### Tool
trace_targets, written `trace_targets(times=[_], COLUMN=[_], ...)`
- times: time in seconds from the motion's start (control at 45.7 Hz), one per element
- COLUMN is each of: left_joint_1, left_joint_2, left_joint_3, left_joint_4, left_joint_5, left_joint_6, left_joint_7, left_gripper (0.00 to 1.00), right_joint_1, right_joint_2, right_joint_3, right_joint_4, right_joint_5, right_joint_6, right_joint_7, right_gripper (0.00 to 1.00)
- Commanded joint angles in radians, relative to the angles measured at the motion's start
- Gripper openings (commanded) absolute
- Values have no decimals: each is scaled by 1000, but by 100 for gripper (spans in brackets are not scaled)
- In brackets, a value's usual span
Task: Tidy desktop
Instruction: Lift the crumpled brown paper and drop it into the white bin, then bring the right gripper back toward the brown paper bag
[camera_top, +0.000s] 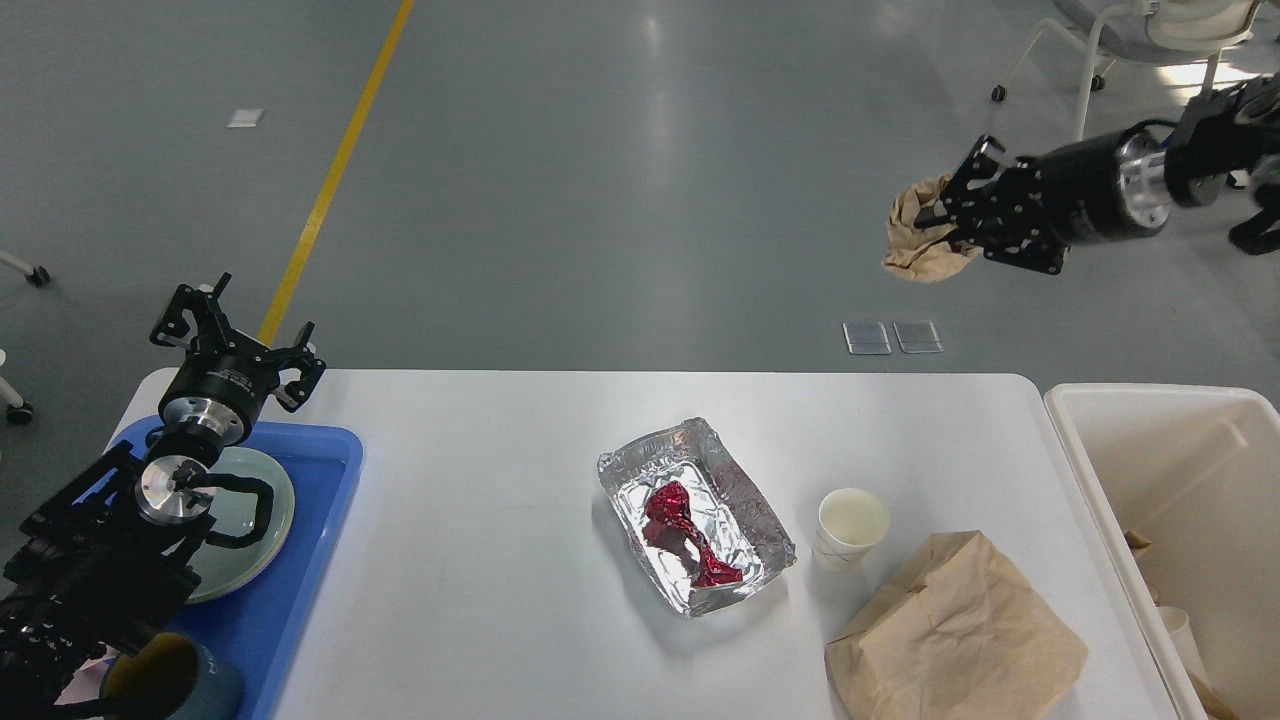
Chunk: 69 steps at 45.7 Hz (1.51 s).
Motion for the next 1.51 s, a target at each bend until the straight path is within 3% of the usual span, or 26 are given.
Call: trace_targets(times=[0.0,0.109,0.372,0.679,0.701,0.722,0.81,1.27,1.489], left_joint_1=[0,0,-2,0,0,0,0,0,0], left_joint_2=[0,0,0,0,0,0,0,0,0], left_joint_3=[0,0,0,0,0,0,0,0,0], left_joint_4=[0,0,0,0,0,0,0,0,0], left_joint_5=[0,0,0,0,0,0,0,0,0], left_joint_6=[0,0,0,0,0,0,0,0,0], left_joint_7=[0,0,0,0,0,0,0,0,0], left_gripper=[97,97,97,97,97,97,97,97,97], right_joint_1=[44,-23,-428,-904,-927,-947,-1008,-1091,-961], right_joint_2=[-40,-41,-107,-110,-107,-100,-69,-37,-26], right_joint_3=[-5,-28,-9,92,103,116,179,204,92], right_joint_4=[-9,-95,-302,-402,-409,-419,-474,-505,-442], right_joint_5=[-1,-5,3,0,0,0,0,0,-1], right_joint_6=[30,-24,-215,-538,-553,-567,-624,-641,-638], right_joint_7=[-2,-3,-3,-2,-2,-2,-2,-2,-3], right_gripper=[0,0,0,0,6,22,97,100,100])
